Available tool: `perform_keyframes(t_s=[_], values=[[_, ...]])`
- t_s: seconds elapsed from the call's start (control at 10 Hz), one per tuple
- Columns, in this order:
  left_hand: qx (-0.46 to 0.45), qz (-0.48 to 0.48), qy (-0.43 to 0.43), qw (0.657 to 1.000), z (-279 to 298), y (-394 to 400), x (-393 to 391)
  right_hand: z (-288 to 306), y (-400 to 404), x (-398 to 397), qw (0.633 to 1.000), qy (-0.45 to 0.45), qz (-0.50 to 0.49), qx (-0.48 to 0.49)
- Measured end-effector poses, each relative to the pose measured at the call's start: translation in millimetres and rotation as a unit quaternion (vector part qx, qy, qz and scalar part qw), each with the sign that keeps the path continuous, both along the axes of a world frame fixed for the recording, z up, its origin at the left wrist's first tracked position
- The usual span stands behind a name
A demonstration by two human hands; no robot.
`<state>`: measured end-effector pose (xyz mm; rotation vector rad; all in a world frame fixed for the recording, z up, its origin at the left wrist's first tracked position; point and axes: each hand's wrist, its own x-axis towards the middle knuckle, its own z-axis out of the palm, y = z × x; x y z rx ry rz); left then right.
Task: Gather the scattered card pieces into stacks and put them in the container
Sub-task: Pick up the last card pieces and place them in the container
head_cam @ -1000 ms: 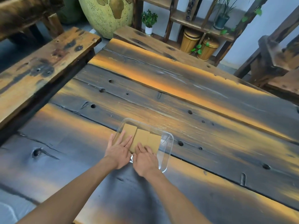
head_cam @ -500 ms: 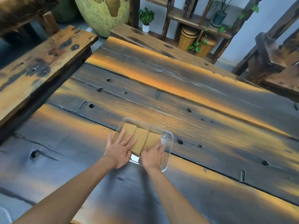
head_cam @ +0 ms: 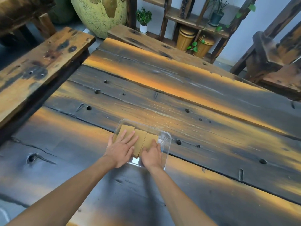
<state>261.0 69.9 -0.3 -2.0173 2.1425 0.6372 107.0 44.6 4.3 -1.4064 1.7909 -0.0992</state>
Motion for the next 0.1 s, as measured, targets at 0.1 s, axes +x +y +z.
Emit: perform_keyframes(t_s=[0.1], values=[[-0.111, -0.020, 0.028, 0.993, 18.5, -12.2, -9.2, 27.7, -11.3, -23.3, 0.996, 0.006, 0.037, -0.080]])
